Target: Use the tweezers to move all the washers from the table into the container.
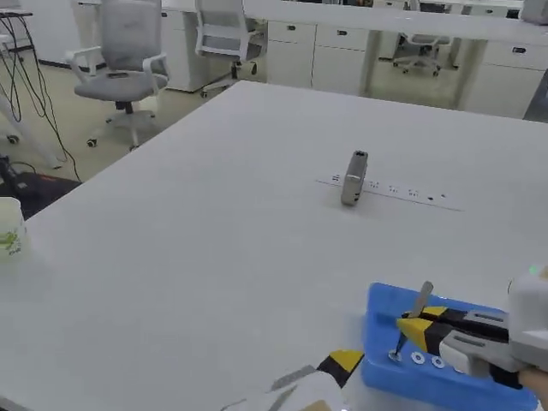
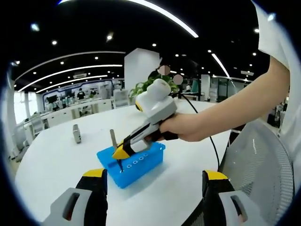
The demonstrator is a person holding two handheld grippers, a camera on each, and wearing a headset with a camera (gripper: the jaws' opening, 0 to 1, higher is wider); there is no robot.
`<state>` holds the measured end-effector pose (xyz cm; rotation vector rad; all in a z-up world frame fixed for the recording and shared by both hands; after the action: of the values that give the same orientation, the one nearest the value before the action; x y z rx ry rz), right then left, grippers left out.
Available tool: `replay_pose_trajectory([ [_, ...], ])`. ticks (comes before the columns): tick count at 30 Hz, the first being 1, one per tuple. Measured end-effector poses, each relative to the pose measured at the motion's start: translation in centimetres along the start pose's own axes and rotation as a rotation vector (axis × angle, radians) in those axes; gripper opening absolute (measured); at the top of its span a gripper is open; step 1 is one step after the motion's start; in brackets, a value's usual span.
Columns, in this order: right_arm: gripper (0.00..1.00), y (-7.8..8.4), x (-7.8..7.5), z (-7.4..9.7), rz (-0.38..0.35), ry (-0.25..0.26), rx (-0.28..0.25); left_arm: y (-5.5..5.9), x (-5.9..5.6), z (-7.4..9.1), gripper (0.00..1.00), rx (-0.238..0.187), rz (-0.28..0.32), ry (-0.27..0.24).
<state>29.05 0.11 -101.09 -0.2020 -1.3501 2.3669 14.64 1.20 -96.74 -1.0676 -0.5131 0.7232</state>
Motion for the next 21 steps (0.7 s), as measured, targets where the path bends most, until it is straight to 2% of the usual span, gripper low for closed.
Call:
replay_pose_trajectory([
  [7, 0.03, -0.1, 0.5, 0.0, 0.025, 0.002, 0.012, 0.4, -0.2, -0.2, 0.83, 0.012, 0.006, 0.030],
  [10, 0.04, -0.4, 1.0, 0.2, -0.007, -0.008, -0.015, 0.5, -0.1, -0.1, 0.83, 0.011, 0.018, 0.027],
  [14, 0.03, -1.3, 1.6, 0.7, -0.005, -0.009, -0.044, 0.5, 0.1, 0.0, 0.83, 0.009, 0.031, 0.015],
  [21, 0.03, -2.9, 2.4, 3.4, -0.025, -0.009, -0.127, 0.5, 0.4, 0.1, 0.81, 0.006, 0.057, -0.001],
])
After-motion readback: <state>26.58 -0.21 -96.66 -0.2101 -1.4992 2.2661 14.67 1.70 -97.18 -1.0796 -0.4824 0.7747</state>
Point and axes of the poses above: the centre of the closed fingertips' face, and the gripper's own axes: z roughly backward along the fingers, x roughly to its left, y roughly out of its underside, the point moved 3 cm from there along z, roughly backward along the fingers, and after that the axes turned 3 degrees about x, right-handed, at the moved point
